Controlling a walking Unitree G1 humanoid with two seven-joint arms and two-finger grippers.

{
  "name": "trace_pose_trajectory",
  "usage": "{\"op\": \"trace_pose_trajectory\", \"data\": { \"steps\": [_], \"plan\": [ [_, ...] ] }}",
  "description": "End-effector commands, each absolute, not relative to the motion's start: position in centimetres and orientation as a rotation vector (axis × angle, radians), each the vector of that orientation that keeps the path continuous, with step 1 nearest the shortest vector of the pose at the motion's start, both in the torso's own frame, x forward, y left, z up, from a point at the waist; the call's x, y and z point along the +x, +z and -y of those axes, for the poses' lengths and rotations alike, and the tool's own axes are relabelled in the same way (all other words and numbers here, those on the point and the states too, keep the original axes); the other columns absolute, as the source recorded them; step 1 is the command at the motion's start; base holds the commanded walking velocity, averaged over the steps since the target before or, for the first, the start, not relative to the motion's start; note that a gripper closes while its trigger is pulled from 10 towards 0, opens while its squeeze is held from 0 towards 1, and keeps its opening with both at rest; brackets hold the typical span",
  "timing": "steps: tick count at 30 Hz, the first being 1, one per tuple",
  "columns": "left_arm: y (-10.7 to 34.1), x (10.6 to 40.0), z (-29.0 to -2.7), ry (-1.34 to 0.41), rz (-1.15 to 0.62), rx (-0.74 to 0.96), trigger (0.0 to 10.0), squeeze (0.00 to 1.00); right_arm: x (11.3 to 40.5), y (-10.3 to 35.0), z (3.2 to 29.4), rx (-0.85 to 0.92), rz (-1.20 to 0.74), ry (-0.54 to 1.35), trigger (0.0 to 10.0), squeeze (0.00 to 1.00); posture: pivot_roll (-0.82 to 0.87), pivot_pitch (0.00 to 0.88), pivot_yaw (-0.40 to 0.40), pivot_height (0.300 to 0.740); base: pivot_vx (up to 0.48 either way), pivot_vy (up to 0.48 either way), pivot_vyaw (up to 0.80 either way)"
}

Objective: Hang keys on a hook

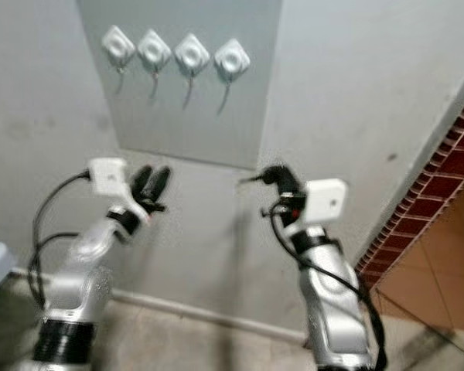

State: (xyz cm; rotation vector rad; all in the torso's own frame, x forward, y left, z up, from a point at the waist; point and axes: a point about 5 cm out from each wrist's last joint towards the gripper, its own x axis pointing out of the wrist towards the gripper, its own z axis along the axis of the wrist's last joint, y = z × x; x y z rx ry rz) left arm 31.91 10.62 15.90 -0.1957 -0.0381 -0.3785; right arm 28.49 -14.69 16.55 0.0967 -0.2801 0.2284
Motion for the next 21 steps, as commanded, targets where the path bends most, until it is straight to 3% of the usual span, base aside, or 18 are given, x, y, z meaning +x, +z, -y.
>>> {"op": "trace_pose_trajectory", "data": {
  "steps": [1,21],
  "plan": [
    [17.0,32.1,-10.8,-0.398,0.081,-0.166,10.0,0.0,28.9,17.3,13.6,0.102,0.306,0.283,10.0,0.0,0.1,0.0,-0.013,0.74,0.0,0.0,0.0],
    [21.0,32.2,-8.1,-0.546,0.209,-0.102,10.0,0.0,33.4,23.0,11.4,0.071,0.448,0.485,10.0,0.0,0.1,0.0,-0.024,0.74,0.0,0.0,0.0]
  ]
}}
